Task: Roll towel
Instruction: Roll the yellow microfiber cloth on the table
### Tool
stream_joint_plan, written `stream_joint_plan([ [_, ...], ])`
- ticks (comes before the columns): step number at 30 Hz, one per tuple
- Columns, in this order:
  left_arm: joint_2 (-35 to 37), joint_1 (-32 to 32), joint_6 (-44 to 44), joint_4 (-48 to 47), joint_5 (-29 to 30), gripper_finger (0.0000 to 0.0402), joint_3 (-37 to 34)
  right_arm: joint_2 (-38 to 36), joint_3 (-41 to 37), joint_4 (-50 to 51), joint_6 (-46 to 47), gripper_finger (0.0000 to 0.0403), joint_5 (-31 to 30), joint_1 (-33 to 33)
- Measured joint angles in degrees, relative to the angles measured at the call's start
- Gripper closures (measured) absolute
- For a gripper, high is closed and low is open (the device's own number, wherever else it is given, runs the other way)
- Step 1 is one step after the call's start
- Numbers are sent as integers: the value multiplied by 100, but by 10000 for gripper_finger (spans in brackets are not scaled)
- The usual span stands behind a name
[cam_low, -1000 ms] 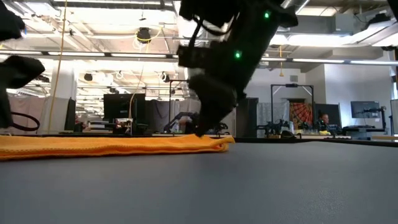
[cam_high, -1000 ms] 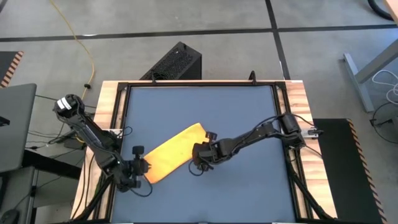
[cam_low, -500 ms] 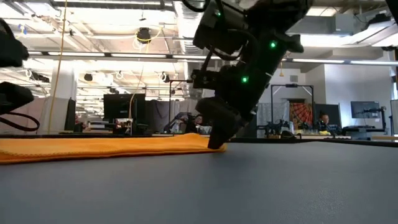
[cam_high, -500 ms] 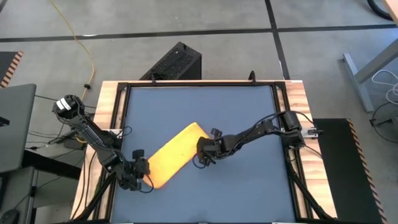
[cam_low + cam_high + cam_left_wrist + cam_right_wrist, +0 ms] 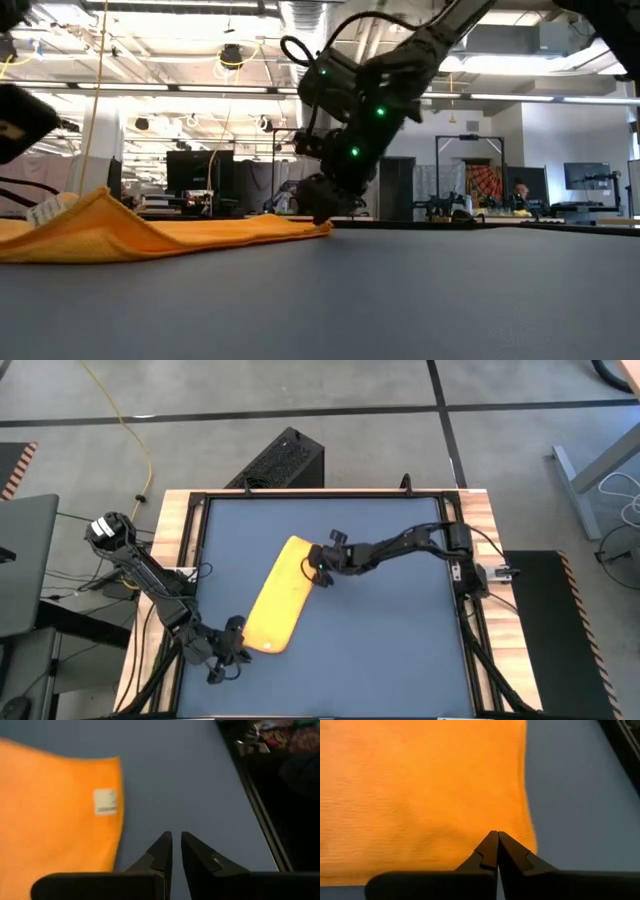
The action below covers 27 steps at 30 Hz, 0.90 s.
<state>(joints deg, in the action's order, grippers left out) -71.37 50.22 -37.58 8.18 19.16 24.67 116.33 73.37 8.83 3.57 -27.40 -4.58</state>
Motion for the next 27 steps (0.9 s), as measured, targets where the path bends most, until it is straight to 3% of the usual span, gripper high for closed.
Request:
stream_joint_plan([
  [9,2,-7,846,-888,413,372,287,-48,1641,2098,65,368,1287,227],
  [15,2,2,946,-1335,459,363,288,-50,2074,2354,717,367,1553,1174],
  [21,4,0,1649,-1387,474,318,190,275,1862,1050,968,367,843,2424],
  [27,4,0,1699,-1412,546,251,-15,691,1873,292,814,361,-52,2950],
])
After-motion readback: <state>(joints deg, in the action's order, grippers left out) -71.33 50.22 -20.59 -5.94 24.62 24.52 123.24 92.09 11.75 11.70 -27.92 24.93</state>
